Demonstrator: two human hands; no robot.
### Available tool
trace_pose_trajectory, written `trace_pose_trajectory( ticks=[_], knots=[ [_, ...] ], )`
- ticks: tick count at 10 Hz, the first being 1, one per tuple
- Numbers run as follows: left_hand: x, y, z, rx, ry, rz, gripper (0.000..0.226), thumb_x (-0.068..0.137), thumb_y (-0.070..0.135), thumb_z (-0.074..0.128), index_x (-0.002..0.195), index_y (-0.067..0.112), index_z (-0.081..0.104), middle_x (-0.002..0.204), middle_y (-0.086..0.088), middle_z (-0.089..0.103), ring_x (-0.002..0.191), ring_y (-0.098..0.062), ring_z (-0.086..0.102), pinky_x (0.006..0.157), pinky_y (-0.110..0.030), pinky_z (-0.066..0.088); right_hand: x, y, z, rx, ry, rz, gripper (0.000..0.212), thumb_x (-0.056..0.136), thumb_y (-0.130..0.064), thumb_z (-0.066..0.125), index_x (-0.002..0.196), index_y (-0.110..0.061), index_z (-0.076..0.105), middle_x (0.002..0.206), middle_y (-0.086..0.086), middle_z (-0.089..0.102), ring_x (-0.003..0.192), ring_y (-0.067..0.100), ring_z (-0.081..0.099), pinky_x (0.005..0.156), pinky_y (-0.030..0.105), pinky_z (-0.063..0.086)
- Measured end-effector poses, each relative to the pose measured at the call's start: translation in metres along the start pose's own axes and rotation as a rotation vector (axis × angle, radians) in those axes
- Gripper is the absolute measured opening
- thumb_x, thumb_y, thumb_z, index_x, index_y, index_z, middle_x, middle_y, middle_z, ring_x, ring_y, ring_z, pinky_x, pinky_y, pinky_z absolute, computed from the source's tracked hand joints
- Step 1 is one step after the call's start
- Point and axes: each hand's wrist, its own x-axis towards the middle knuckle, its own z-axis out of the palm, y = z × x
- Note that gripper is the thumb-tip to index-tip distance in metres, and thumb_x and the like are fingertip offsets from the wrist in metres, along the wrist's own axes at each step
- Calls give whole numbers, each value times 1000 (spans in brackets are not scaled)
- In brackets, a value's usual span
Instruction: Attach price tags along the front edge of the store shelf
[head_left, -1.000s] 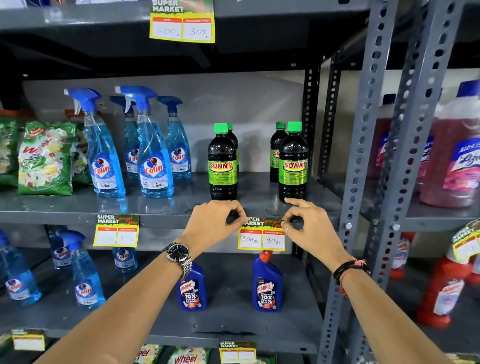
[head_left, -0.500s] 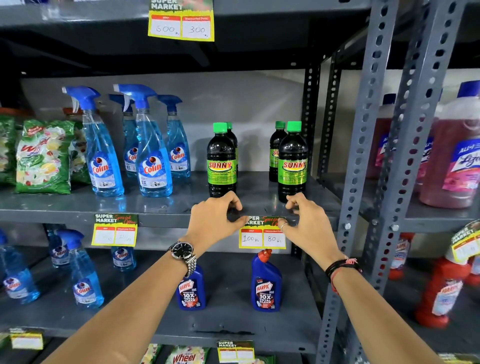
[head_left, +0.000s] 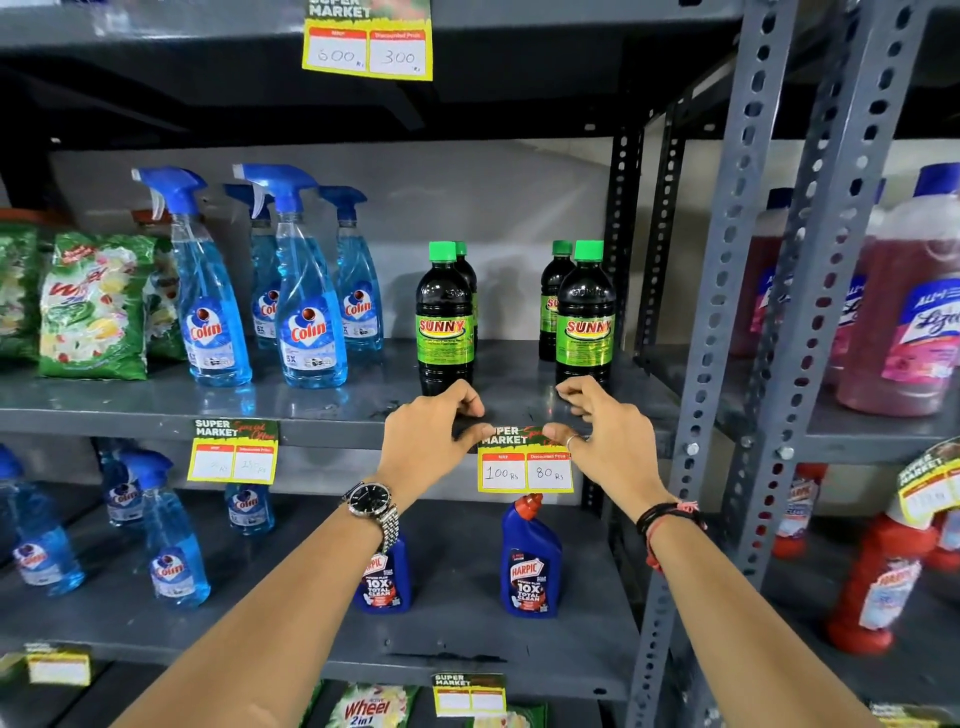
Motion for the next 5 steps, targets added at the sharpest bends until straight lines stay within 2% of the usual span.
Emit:
trace_pose_trajectory(
  ticks=[1,3,4,5],
  knots=[
    [-4,4,-7,7,-45,5,24,86,41,63,101,25,53,99,14,69,95,-16,66,69,-26,37,-4,2,-8,91,-39,47,45,76,-13,76,116,-20,55,112,5,71,106,18,65,92,38,54],
    [-1,0,-2,4,-139,12,20,90,26,58,108,21,50,109,10,68,93,-20,65,67,-27,37,1,10,-5,174,-143,80,47,81,13,56,118,-18,52,122,13,65,121,24,57,99,30,46],
    [-6,1,-13,-73,-205,26,17,95,18,49,112,21,49,103,5,67,88,-21,65,66,-29,41,-4,11,-13,169,-196,49,48,86,10,49,124,-20,49,133,14,56,121,36,54,102,39,45],
    [0,0,-24,-39,-170,75,23,99,22,39,120,21,48,102,4,67,89,-20,64,76,-38,51,-4,4,-29,79,-61,-13,44,95,-7,47,137,-19,41,149,8,40,140,25,32,114,41,30]
  ],
)
